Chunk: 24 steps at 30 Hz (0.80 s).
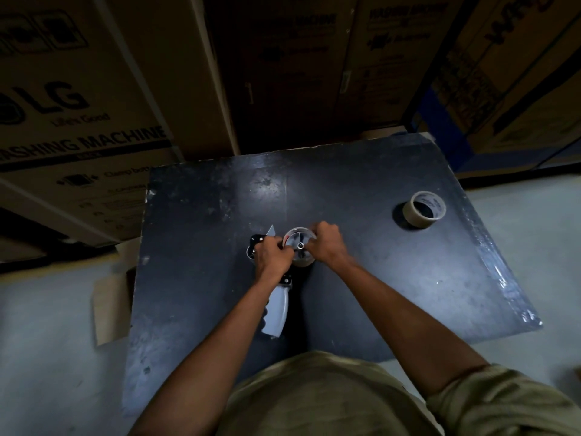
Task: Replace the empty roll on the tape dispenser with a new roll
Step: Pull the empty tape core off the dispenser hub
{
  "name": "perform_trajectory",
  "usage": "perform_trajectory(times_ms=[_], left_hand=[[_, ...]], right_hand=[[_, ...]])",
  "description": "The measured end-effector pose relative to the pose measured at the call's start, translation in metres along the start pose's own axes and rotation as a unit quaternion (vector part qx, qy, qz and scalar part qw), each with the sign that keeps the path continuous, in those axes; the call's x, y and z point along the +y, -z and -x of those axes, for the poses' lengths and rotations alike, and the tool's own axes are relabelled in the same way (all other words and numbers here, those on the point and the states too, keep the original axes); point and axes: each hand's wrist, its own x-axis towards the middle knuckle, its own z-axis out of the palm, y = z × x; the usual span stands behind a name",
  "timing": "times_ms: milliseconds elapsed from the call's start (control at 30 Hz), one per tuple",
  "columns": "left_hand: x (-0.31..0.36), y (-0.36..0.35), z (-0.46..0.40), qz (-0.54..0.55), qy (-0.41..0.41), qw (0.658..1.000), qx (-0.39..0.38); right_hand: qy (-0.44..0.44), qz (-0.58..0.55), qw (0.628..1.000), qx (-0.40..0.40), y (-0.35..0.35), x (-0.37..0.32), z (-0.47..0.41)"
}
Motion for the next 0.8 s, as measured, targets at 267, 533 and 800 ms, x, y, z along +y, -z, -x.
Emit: perform_trajectory(times_ms=[267,533,800], left_hand=[[0.006,-0.009,0.010,0.033,-0.013,0.998,0.045],[0.005,-0.007,0.011,0.054,-0.024,0.997,0.051],[0.006,-0.006,0.016,0.058,-0.042,0.996,0.060]], right_hand=[[-0.045,-0.031,0.998,0.032,-0.004,0.008,0.000],[-0.061,-0.039,0.996,0.048,-0.003,0.004,0.005],[-0.057,-0.041,0.994,0.080,-0.003,0.005,0.010]])
